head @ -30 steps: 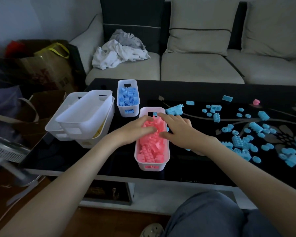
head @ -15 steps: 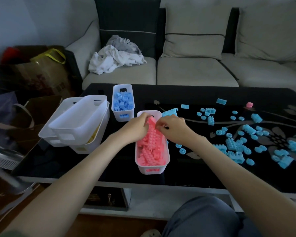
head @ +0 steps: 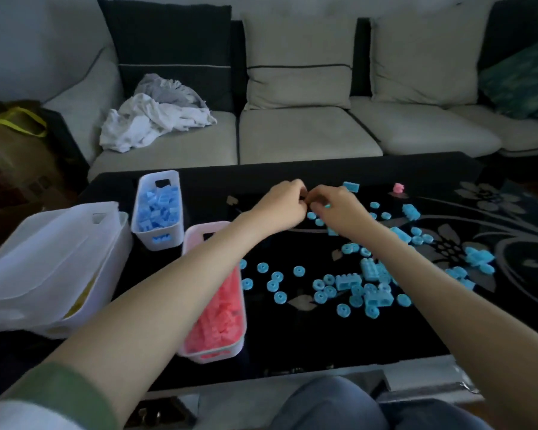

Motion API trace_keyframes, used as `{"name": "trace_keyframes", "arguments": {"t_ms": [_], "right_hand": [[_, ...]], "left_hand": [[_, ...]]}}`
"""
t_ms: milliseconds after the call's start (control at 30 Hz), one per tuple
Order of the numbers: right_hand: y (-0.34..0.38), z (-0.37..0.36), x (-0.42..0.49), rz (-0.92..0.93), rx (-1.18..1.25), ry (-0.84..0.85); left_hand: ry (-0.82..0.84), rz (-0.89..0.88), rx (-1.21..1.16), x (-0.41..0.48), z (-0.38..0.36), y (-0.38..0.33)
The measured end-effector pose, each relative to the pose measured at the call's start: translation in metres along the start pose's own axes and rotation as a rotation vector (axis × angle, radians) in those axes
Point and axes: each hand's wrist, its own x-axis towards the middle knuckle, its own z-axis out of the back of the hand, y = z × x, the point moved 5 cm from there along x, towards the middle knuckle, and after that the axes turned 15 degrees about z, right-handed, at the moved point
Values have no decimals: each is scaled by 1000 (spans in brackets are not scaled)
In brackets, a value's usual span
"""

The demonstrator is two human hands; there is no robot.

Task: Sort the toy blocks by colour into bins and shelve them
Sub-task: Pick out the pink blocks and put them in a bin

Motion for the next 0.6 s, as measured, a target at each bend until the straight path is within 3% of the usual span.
{"name": "trace_keyframes", "arguments": {"t_ms": [333, 500, 600], "right_hand": [[-224, 77, 7, -441, -262, -145], [-279, 48, 22, -516, -410, 156], [-279, 45, 27, -402, -504, 163]], "left_hand": [[164, -80, 282, 108, -108, -90], [243, -27, 409, 143, -150, -80], [259, -11, 471, 148, -163, -72]]}}
